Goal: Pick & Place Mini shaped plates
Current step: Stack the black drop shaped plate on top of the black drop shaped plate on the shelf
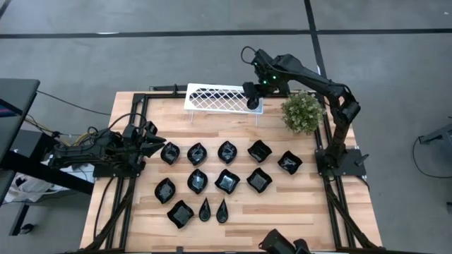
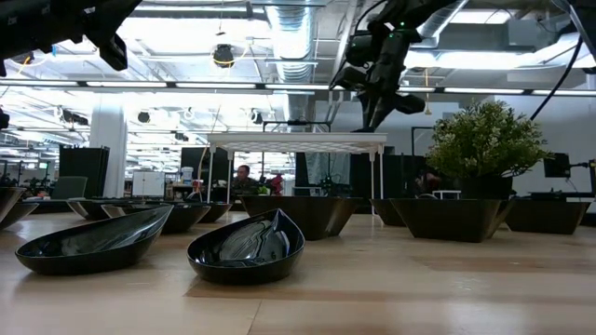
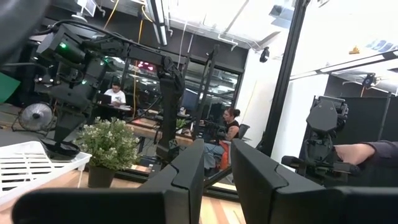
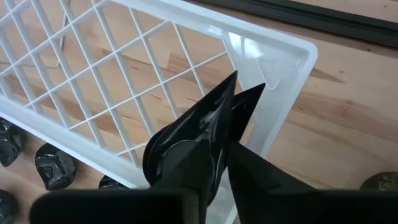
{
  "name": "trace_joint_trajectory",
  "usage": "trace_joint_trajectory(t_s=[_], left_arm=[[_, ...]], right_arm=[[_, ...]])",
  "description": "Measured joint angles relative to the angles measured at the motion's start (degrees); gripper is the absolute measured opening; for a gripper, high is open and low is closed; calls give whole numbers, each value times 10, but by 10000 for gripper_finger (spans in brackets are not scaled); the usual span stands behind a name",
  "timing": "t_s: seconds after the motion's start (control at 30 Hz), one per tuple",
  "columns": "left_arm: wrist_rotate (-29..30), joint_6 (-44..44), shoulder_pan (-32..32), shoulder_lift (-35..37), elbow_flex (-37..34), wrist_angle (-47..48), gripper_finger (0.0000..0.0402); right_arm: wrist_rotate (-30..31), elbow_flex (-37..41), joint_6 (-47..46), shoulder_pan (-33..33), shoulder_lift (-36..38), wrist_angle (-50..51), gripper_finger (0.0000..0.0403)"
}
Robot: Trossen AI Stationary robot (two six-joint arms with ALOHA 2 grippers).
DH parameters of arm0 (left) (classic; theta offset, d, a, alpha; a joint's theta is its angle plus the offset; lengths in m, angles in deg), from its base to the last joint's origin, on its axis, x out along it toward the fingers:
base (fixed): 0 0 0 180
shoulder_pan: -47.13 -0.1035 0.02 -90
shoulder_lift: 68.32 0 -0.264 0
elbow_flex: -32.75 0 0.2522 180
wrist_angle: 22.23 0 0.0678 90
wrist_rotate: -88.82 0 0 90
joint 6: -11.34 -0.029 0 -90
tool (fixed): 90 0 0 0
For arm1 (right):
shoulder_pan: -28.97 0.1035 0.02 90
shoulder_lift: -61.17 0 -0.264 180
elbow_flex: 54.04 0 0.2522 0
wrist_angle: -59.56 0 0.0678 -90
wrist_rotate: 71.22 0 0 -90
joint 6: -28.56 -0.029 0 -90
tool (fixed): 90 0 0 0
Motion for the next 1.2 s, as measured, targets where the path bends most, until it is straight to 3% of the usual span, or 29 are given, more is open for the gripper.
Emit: trace_joint_trajectory(t_s=[0.43, 0.8, 1.2], left_arm=[[0, 0, 0, 0, 0, -5, 82], [0, 0, 0, 0, 0, -9, 82], [0, 0, 0, 0, 0, -13, 82]], right_arm=[[-2, 0, 19, 0, 29, 36, 63], [31, 6, 64, 17, 27, 51, 4], [32, 6, 79, 23, 27, 44, 4]])
